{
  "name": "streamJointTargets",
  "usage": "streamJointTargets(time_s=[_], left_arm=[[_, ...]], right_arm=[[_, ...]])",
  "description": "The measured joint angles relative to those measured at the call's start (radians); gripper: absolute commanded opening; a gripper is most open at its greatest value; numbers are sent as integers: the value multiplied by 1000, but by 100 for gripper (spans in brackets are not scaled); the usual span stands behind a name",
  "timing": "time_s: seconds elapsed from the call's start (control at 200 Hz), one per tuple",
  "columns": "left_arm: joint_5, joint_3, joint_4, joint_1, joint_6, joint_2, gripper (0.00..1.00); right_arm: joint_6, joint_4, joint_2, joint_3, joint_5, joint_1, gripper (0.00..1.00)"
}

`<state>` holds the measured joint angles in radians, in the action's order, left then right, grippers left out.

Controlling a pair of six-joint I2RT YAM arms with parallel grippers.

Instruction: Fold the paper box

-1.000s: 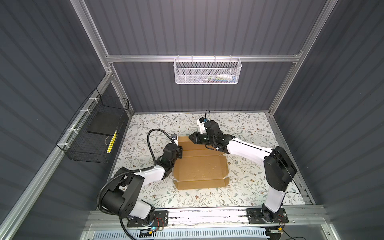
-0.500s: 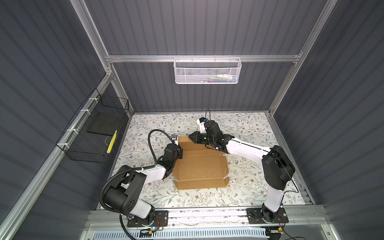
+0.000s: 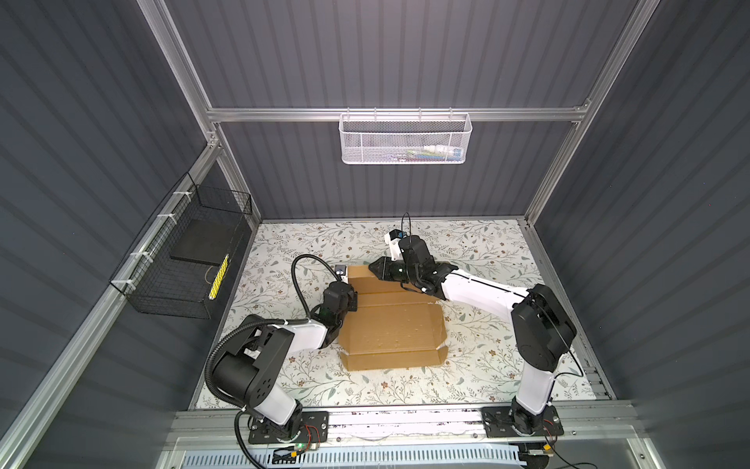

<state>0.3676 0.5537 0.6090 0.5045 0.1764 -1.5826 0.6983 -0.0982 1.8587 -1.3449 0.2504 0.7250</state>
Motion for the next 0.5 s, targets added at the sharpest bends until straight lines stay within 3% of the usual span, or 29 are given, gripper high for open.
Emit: streamJointTargets(time_s=[0.5], left_arm=[[40,13,44,1,23,-37,10]], right_arm=[[0,1,1,0,0,-4,20]])
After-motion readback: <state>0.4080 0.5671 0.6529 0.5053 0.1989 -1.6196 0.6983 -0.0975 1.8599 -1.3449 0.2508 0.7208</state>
